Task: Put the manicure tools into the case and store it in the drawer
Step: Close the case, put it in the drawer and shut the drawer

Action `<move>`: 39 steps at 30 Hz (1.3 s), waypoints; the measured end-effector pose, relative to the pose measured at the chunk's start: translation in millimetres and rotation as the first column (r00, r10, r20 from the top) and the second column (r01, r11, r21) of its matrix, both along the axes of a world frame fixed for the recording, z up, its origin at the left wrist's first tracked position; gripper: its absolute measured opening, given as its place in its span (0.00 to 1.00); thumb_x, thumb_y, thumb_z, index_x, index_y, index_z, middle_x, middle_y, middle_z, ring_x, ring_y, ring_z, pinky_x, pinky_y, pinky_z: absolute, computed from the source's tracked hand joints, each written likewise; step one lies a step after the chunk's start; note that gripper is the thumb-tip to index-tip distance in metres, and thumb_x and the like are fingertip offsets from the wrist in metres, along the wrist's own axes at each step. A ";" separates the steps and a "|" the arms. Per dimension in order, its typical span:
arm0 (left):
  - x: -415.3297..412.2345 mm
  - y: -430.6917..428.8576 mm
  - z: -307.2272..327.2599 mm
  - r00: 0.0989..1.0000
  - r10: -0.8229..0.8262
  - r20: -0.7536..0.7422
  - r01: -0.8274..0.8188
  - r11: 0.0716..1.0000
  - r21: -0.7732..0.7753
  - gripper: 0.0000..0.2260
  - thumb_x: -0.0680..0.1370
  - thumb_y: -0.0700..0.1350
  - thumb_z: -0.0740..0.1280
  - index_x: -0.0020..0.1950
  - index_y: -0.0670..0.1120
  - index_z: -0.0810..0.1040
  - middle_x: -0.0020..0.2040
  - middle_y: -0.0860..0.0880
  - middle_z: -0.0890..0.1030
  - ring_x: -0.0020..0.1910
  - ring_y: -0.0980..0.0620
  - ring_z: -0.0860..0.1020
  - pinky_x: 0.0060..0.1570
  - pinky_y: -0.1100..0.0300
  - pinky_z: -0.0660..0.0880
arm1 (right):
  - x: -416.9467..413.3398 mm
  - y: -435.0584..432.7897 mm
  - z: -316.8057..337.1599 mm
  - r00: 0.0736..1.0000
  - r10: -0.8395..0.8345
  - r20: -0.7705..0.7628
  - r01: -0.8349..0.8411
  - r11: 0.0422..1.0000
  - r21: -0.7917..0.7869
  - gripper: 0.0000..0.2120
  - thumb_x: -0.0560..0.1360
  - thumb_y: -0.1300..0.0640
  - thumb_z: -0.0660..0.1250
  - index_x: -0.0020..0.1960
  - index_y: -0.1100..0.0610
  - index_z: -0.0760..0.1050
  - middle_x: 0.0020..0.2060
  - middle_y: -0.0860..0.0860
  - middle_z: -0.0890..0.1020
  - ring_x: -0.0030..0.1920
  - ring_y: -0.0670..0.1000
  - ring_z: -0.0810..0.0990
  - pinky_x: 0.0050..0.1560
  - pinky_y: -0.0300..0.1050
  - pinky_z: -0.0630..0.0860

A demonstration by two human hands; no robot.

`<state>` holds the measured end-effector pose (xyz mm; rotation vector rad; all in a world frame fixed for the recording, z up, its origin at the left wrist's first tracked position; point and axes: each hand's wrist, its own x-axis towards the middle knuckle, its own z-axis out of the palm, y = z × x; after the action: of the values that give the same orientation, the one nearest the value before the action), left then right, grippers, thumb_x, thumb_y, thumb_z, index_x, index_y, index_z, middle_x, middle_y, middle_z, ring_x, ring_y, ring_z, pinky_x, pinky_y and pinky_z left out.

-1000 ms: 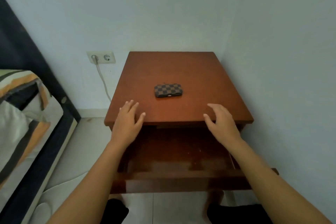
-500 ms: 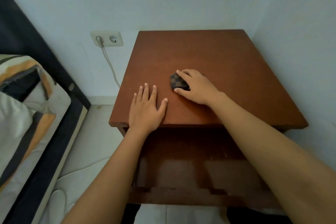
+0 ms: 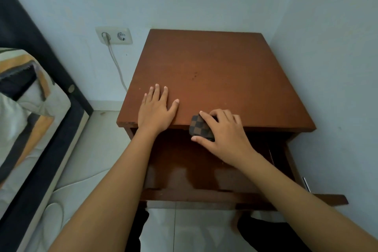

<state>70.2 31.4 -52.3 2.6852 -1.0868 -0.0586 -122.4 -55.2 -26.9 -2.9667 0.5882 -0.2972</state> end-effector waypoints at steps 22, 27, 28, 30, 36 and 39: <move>-0.1 -0.8 0.3 1.000 -0.009 0.002 0.009 0.999 -0.048 0.29 0.80 0.61 0.48 0.77 0.48 0.54 0.78 0.46 0.51 0.77 0.47 0.48 0.73 0.53 0.44 | 14.5 -6.6 -77.2 0.802 0.098 -0.589 0.187 0.896 0.404 0.35 0.70 0.42 0.69 0.71 0.50 0.57 0.70 0.57 0.61 0.69 0.61 0.61 0.68 0.57 0.61; -24.9 20.7 6.2 0.994 -0.081 -0.069 0.066 0.978 -0.196 0.22 0.81 0.53 0.53 0.73 0.47 0.64 0.76 0.47 0.60 0.76 0.47 0.53 0.73 0.51 0.49 | -17.4 3.8 -49.4 0.879 0.090 -0.468 0.234 0.775 0.588 0.24 0.75 0.44 0.63 0.66 0.54 0.66 0.65 0.56 0.67 0.61 0.56 0.70 0.58 0.48 0.70; -35.9 28.5 5.6 0.992 -0.095 -0.087 0.073 0.971 -0.228 0.21 0.81 0.52 0.54 0.73 0.48 0.65 0.76 0.47 0.60 0.76 0.48 0.54 0.73 0.52 0.48 | -26.3 7.7 -43.3 0.899 0.083 -0.430 0.222 0.759 0.611 0.23 0.75 0.44 0.62 0.65 0.54 0.67 0.63 0.55 0.69 0.59 0.55 0.71 0.57 0.47 0.70; -60.5 45.5 3.1 0.984 -0.127 -0.125 0.086 0.954 -0.288 0.20 0.81 0.52 0.56 0.72 0.48 0.66 0.76 0.48 0.61 0.76 0.49 0.54 0.73 0.52 0.46 | -44.9 15.1 -30.8 0.932 0.061 -0.357 0.199 0.737 0.646 0.23 0.75 0.41 0.61 0.65 0.52 0.68 0.62 0.53 0.71 0.59 0.53 0.72 0.58 0.47 0.71; -113.8 99.0 4.4 0.925 -0.321 -0.205 0.270 0.932 -0.243 0.33 0.75 0.66 0.55 0.75 0.51 0.59 0.77 0.53 0.54 0.76 0.56 0.46 0.74 0.48 0.38 | -96.1 26.8 -5.0 0.964 0.106 -0.244 0.090 0.734 0.673 0.35 0.66 0.37 0.70 0.68 0.46 0.63 0.65 0.45 0.67 0.63 0.46 0.69 0.62 0.46 0.71; -126.9 114.2 -3.9 0.874 -0.479 -0.083 0.482 0.876 0.016 0.44 0.67 0.75 0.52 0.77 0.54 0.48 0.78 0.55 0.46 0.75 0.58 0.38 0.72 0.46 0.32 | -111.8 32.2 -5.1 0.976 0.078 -0.205 0.046 0.842 0.538 0.38 0.65 0.44 0.74 0.69 0.47 0.61 0.69 0.44 0.63 0.66 0.47 0.68 0.63 0.48 0.72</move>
<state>-56.7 145.5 -56.1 2.3485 -1.7143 -0.2686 -234.2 -23.0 -32.1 -2.4588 0.5543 0.1830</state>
